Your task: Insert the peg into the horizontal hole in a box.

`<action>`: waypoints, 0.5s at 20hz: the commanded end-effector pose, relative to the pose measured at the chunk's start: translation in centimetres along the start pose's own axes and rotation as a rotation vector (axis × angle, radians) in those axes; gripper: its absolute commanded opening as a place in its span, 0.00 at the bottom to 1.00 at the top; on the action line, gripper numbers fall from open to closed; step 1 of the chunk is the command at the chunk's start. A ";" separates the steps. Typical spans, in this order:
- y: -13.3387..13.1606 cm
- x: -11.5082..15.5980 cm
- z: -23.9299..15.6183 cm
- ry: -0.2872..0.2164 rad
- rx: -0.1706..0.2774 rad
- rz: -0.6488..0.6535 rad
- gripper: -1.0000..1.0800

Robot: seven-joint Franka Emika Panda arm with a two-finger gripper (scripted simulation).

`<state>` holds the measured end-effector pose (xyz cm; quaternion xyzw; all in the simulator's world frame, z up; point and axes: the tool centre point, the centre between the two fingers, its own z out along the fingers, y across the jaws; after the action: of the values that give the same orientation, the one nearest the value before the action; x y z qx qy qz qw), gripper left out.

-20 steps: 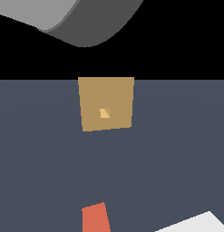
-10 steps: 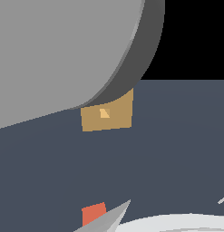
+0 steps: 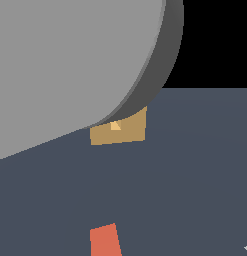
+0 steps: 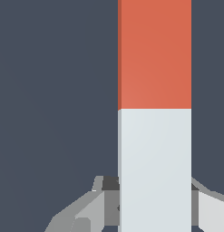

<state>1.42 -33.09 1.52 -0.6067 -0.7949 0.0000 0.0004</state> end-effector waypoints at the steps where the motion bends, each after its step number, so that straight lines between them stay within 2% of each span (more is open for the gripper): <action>1: 0.0 0.0 0.0 -0.001 0.000 0.000 0.00; 10: 0.1 0.5 -0.1 0.000 0.000 0.000 0.00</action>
<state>1.34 -32.82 1.52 -0.6072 -0.7946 0.0003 0.0007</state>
